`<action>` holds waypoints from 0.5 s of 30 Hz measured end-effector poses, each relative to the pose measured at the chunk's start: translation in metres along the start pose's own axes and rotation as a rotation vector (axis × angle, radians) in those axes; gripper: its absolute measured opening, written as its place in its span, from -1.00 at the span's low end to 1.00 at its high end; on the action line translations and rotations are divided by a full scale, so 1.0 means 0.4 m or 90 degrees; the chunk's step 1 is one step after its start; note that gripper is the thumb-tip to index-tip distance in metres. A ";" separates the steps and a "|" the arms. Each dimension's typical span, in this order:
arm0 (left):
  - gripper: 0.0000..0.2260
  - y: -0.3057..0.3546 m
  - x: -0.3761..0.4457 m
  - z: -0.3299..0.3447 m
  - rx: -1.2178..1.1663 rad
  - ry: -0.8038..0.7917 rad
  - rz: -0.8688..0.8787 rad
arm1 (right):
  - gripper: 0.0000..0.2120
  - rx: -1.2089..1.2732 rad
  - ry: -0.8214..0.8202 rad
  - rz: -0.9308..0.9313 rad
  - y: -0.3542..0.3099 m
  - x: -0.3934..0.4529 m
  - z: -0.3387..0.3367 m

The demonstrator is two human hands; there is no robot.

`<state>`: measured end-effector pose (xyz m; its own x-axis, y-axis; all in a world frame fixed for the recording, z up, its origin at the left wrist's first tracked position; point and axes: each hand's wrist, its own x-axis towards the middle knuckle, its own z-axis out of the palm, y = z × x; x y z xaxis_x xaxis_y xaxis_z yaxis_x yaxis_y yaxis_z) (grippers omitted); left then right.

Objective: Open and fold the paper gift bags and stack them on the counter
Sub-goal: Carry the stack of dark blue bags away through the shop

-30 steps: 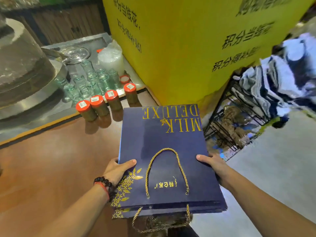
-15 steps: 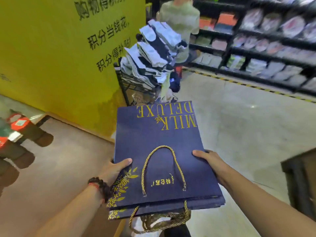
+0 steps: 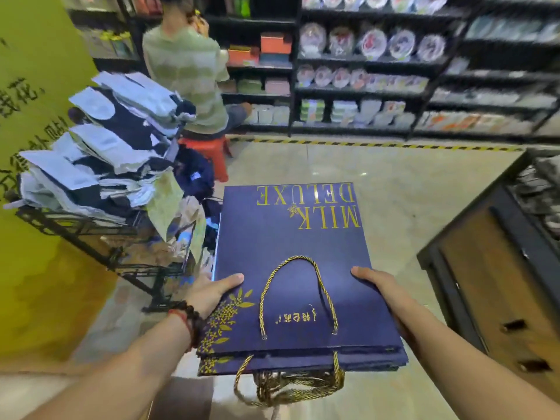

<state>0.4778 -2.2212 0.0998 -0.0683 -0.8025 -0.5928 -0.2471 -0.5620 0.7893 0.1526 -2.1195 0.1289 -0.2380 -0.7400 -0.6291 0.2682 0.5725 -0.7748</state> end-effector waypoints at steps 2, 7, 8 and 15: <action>-0.14 0.009 0.115 0.029 0.062 -0.015 0.015 | -0.41 0.014 0.025 -0.012 -0.039 0.022 -0.046; -0.36 0.187 0.178 0.170 0.138 -0.066 0.025 | -0.65 0.057 0.068 -0.013 -0.123 0.081 -0.145; -0.53 0.226 0.183 0.201 0.143 -0.072 0.029 | -0.65 0.063 0.078 -0.011 -0.139 0.098 -0.160; -0.73 0.436 0.414 0.391 0.150 -0.160 0.062 | -0.66 0.122 0.167 0.001 -0.277 0.288 -0.265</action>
<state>0.2722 -2.4207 0.1143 -0.3311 -0.7586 -0.5611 -0.4416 -0.4009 0.8026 -0.0035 -2.2307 0.1355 -0.4627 -0.6088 -0.6445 0.4338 0.4785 -0.7634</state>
